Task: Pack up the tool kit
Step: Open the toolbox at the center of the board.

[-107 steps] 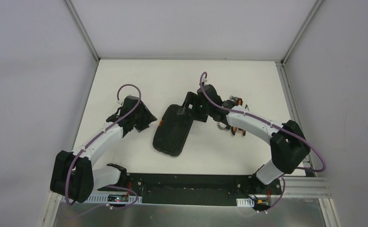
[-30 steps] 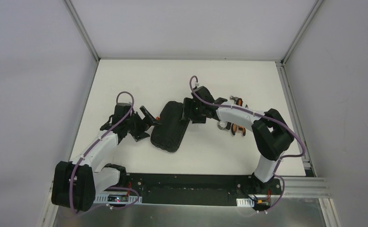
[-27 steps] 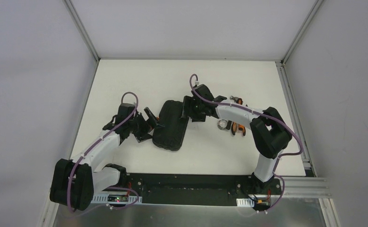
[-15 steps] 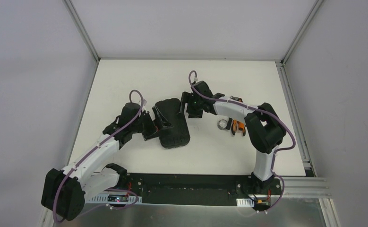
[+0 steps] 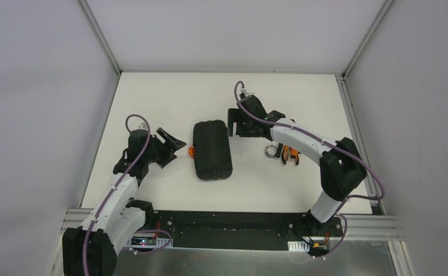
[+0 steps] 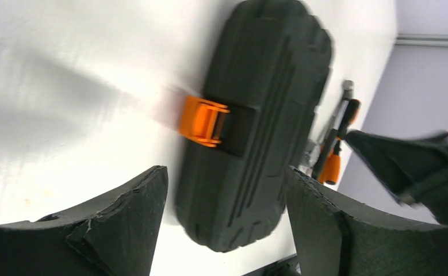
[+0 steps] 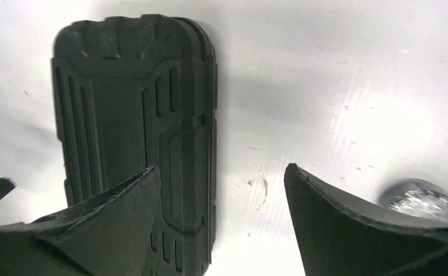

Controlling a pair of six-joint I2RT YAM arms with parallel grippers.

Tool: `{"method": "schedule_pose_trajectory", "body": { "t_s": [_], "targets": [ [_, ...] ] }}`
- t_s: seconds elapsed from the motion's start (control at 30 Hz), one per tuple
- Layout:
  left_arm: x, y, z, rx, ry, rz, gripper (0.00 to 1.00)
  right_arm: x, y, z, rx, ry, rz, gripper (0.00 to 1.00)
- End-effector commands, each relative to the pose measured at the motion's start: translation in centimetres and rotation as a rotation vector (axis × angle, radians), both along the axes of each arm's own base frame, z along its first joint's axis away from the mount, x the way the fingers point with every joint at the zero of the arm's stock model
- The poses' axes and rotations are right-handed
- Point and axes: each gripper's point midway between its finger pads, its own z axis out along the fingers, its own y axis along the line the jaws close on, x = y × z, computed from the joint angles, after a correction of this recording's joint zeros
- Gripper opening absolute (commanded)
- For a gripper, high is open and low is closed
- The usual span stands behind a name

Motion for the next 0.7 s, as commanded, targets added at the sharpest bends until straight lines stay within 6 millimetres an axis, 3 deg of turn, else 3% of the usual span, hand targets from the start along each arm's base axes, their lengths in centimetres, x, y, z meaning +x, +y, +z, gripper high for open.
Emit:
{"method": "schedule_pose_trajectory", "body": {
  "t_s": [0.0,0.23,0.67],
  "targets": [
    [1.1,0.7,-1.3,-0.021,0.022,0.015,0.72,-0.8,-1.9,4.2,-0.069,-0.149,0.014,0.82],
    [2.5,-0.8,-3.2,-0.079,0.056,-0.046,0.63,-3.0,-0.3,5.3,-0.12,-0.199,0.055,0.82],
    [3.2,-0.5,-5.7,-0.05,0.096,-0.042,0.41,-4.7,1.3,2.8,-0.137,-0.138,0.084,0.82]
  ]
}}
